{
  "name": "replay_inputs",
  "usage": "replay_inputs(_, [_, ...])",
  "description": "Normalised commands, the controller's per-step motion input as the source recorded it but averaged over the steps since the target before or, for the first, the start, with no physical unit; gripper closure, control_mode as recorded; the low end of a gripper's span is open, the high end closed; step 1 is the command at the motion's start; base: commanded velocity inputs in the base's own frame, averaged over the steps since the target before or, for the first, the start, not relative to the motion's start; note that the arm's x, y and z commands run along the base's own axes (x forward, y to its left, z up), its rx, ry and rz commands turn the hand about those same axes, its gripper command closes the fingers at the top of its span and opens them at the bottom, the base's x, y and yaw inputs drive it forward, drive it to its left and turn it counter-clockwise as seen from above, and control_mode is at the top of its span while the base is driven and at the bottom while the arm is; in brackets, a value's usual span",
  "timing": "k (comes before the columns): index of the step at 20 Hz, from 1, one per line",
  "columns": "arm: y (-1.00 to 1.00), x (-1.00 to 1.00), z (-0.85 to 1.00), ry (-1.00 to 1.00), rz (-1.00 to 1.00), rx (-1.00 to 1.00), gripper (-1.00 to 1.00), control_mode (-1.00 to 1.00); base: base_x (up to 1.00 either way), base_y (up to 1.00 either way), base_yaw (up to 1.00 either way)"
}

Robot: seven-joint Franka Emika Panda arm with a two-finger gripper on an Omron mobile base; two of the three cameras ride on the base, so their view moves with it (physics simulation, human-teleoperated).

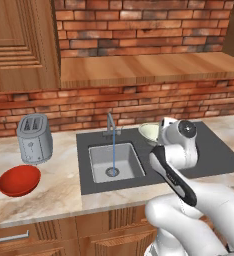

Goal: Rinse each bowl for a few seconds and place them down in the sink or on the counter.

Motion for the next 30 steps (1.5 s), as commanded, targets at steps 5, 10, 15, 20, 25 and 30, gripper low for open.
replay_inputs(5, [-0.21, 0.22, 0.0, 0.01, 0.03, -0.02, 1.0, -1.0, 0.0, 0.0, 0.0])
replay_inputs(10, [-0.23, 0.19, 0.0, 0.02, 0.03, -0.01, 1.0, -1.0, 0.0, 0.0, 0.0])
replay_inputs(15, [-0.27, 0.24, 0.0, 0.02, 0.04, -0.01, 1.0, -1.0, 0.0, 0.0, 0.0])
replay_inputs(20, [-0.24, 0.25, 0.0, 0.05, 0.05, 0.0, 1.0, -1.0, 0.0, 0.0, 0.0])
replay_inputs(25, [-0.12, 0.19, -0.06, 0.06, 0.04, 0.0, 1.0, -1.0, 0.0, 0.0, 0.0])
replay_inputs(30, [-0.08, 0.12, -0.1, 0.04, 0.03, 0.0, 1.0, -1.0, 0.0, 0.0, 0.0])
